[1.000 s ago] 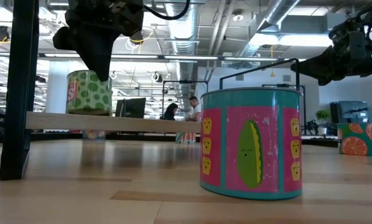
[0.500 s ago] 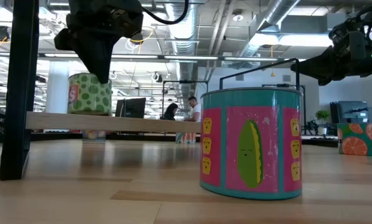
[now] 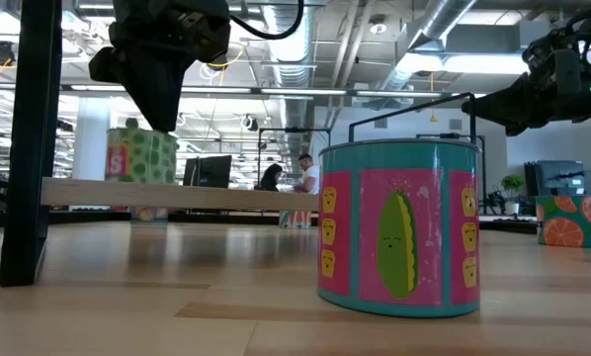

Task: Pick and place cans onto a shelf
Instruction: Put the top canned peas on the shelf, then put the top canned corn on the shelf

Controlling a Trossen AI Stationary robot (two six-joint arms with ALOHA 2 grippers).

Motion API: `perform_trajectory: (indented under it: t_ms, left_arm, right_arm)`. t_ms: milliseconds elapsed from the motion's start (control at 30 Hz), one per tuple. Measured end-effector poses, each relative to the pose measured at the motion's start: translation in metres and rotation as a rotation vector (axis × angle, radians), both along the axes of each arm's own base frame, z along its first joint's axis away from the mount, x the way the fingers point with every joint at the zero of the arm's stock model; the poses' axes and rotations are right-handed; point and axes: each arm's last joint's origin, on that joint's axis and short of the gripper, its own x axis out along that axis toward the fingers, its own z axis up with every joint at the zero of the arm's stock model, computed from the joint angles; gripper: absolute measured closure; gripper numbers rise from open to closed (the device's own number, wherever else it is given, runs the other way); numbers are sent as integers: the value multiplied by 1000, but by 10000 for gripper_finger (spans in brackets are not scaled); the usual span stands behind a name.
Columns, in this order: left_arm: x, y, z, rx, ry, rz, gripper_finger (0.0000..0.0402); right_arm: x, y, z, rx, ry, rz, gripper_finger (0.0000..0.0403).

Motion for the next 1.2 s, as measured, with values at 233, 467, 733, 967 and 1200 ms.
perform_trajectory:
  t_ms: [233,467,733,967,1200]
  left_arm:
    - [1,0,0,-3,-7,-2,347]
    - [11,-2,35,20,-127,-73,371]
    - [32,-26,69,190,-520,-206,400]
    - [41,-36,67,172,-679,-300,401]
    - [23,-32,48,135,-758,-286,401]
  right_arm:
    - [0,0,0,0,0,0,369]
    - [0,0,0,0,0,0,369]
    - [0,0,0,0,0,0,369]
    - [0,0,0,0,0,0,369]
    - [0,0,0,0,-1,0,369]
